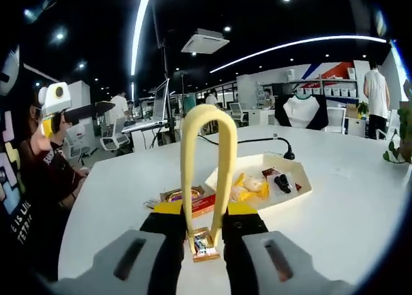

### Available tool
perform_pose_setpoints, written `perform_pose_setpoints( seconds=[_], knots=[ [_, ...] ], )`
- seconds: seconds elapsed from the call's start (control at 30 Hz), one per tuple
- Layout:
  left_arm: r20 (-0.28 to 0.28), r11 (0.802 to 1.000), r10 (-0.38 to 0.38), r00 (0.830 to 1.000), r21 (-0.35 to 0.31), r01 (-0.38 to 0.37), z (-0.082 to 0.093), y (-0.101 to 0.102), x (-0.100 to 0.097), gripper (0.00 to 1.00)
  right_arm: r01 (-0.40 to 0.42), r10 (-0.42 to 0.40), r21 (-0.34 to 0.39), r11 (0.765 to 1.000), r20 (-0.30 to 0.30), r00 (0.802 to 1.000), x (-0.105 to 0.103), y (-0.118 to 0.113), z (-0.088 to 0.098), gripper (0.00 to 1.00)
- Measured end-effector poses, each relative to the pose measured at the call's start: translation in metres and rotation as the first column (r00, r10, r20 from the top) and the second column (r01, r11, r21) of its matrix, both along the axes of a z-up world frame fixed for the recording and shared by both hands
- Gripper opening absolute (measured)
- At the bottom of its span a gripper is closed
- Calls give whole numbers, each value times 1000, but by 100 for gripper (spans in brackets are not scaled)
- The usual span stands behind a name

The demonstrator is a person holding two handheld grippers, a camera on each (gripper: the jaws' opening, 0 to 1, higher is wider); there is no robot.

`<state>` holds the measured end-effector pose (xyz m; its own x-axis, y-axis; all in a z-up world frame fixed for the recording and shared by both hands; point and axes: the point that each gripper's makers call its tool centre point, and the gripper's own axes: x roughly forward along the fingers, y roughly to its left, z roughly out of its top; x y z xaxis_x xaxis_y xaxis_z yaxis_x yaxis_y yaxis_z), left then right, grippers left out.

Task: Place the target food into the container with the food tongs after gripping and lifting it, then release it inside without dropping or visibly crushing the food.

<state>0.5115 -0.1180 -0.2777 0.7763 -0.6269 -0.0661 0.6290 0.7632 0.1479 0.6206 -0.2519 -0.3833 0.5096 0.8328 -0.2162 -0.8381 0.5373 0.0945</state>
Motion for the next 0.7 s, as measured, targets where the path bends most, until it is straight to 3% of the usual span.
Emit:
perform_pose_setpoints(
  seconds=[0.1,0.2,0.5,0.6,0.7],
  knots=[
    [-3,1000,-2,1000,4,2,-2,0,-1,100,15,-16,6,1000,25,1000,8,-1,11,17],
    [-8,1000,-1,1000,6,1,-3,1,-1,99,30,-32,58,998,28,999,16,0,25,17],
    [-1,1000,28,1000,-7,-28,3,9,3,99,32,-35,53,998,48,998,33,8,34,17],
    [22,998,8,1000,55,-9,1,6,-2,99,32,-35,39,999,62,998,39,10,37,17],
    [20,998,4,1000,70,-5,-3,5,-5,99,36,-39,49,998,60,997,46,11,41,17]
  ],
)
